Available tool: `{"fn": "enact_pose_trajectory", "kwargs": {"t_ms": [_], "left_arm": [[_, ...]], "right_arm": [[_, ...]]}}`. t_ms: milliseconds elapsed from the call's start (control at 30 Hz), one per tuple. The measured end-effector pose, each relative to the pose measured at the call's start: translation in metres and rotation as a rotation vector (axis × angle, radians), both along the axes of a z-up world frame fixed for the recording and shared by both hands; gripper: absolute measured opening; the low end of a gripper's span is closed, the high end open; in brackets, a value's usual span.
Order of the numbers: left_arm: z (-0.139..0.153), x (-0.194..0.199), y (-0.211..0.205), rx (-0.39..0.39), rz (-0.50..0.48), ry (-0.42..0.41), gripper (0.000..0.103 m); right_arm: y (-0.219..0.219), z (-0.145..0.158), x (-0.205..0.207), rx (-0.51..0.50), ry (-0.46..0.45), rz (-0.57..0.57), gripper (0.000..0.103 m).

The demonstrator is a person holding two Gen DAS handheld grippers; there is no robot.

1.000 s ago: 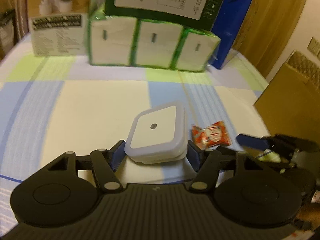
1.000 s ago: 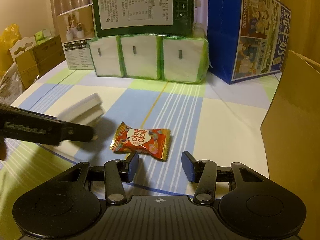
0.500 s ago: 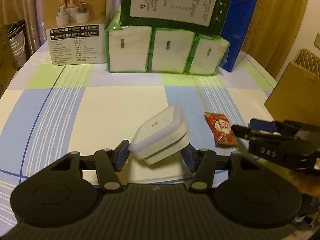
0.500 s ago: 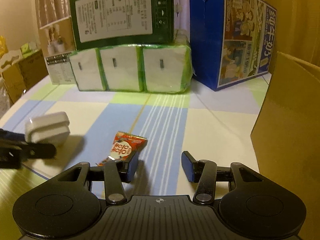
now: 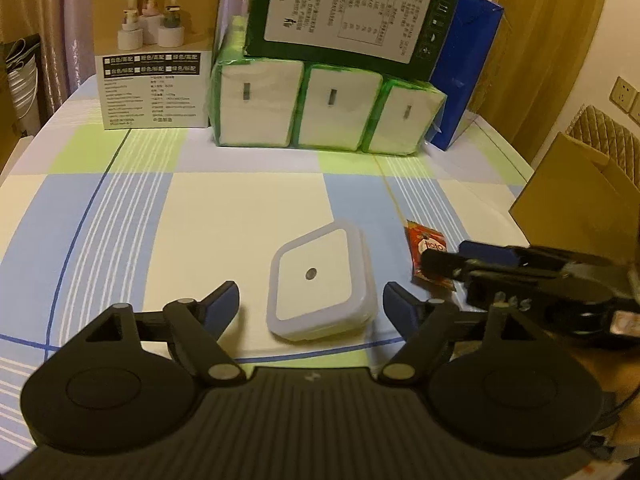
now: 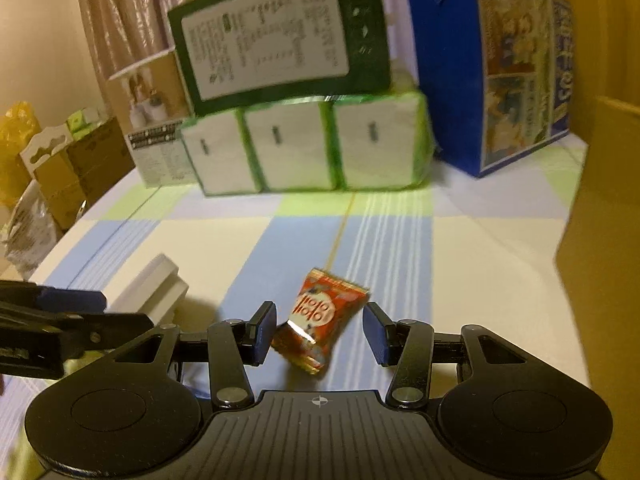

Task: Organize objects
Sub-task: 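Grasp white night light with left gripper while right gripper grasps red snack packet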

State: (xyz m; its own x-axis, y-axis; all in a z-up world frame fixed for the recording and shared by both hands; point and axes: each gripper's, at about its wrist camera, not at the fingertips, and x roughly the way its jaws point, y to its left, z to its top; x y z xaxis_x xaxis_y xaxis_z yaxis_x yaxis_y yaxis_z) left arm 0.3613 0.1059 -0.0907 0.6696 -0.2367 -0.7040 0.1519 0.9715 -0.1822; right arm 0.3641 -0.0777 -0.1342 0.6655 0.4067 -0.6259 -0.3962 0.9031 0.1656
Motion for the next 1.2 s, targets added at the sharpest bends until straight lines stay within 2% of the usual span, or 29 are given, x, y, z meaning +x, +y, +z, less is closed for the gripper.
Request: {"fn": "enact_pose_trajectory", "kwargs": {"t_ms": [200,267,300,500,600,667,767,833,867,1200], "left_arm": [[-0.001,0.001,0.004,-0.028,0.027,-0.002,0.077],[-0.001,0.002,0.003,-0.036,0.030,-0.003,0.077],[-0.001,0.003,0.002,-0.036,0.030,-0.003,0.077],[-0.008,0.009,-0.002,-0.059,0.057,0.022,0.078],[-0.012,0.013,0.001,-0.119,0.078,0.042,0.078],[-0.014,0.016,0.002,-0.132,0.091,0.051,0.078],[-0.016,0.019,0.003,-0.141,0.097,0.055,0.075],[-0.015,0.020,0.002,-0.145,0.090,0.060,0.066],[-0.015,0.021,0.000,-0.145,0.082,0.063,0.061],[-0.006,0.005,-0.019,-0.057,0.042,0.057,0.061]], "right_arm": [[0.010,-0.008,0.005,-0.037,-0.017,0.026,0.045],[0.015,-0.011,0.001,-0.090,-0.042,0.045,0.039],[0.016,-0.011,-0.002,-0.123,-0.057,0.051,0.028],[0.000,-0.007,-0.010,-0.155,-0.036,0.024,0.026],[-0.008,-0.005,-0.011,-0.160,-0.029,0.008,0.026],[-0.011,-0.004,-0.010,-0.151,-0.018,-0.004,0.026],[-0.011,-0.002,-0.011,-0.145,-0.013,-0.003,0.026],[-0.008,-0.002,-0.013,-0.148,-0.015,0.007,0.026],[-0.007,-0.002,-0.014,-0.147,-0.015,0.012,0.026],[-0.018,0.006,-0.032,-0.121,0.037,0.010,0.026]]}}
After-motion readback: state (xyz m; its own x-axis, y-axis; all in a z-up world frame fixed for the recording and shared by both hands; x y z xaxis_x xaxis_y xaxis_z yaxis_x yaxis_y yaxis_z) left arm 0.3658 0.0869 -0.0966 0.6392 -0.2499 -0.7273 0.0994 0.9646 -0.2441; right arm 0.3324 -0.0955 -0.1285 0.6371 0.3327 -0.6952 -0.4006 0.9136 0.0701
